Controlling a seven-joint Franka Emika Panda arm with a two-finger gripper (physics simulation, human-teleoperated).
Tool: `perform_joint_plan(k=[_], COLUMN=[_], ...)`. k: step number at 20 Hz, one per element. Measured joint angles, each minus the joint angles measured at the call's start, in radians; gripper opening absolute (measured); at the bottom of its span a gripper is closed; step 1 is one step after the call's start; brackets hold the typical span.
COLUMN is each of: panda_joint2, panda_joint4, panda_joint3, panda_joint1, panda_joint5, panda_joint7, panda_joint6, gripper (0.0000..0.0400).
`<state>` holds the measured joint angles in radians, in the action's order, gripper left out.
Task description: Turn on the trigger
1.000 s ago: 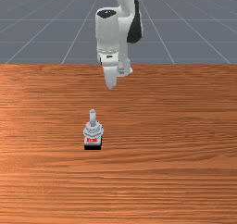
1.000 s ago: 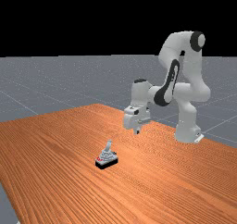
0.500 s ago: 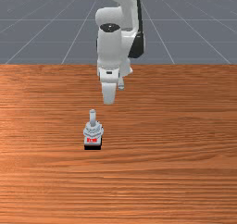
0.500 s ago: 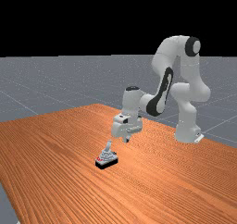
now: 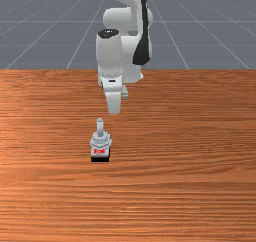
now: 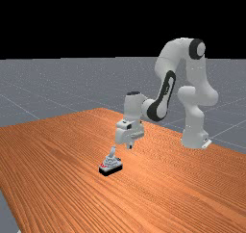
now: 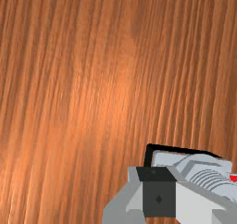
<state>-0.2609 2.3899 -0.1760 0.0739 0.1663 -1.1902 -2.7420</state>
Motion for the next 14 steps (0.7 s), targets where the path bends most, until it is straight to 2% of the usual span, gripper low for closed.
perform_joint_plan(k=[3,4,5,6,7,8,9,10,11,12,14], panda_joint2=[-0.003,-0.006,-0.007,-0.009,-0.011,-0.008,-0.014,-0.015,-0.029,-0.043,-0.091], panda_joint4=[-0.004,0.0,-0.006,-0.005,-0.012,0.002,-0.017,-0.016,-0.049,-0.067,-0.147], panda_joint3=[-0.009,-0.071,-0.04,-0.067,-0.046,-0.022,-0.043,-0.055,-0.047,-0.028,-0.019], panda_joint1=[-0.009,0.045,0.009,0.024,-0.005,-0.035,-0.025,-0.02,-0.03,-0.047,-0.052], panda_joint5=[0.005,-0.074,-0.003,-0.057,0.0,0.031,0.008,-0.017,-0.004,0.012,0.015], panda_joint7=[0.007,0.15,0.108,0.119,0.092,0.02,0.056,0.057,0.046,-0.004,-0.011], panda_joint6=[0.001,-0.012,-0.002,-0.01,0.0,-0.042,0.0,-0.005,0.044,0.024,0.057], gripper=[0.0,0.0,0.0,0.0,0.0,0.0,0.0,0.0,0.0,0.0,0.0])
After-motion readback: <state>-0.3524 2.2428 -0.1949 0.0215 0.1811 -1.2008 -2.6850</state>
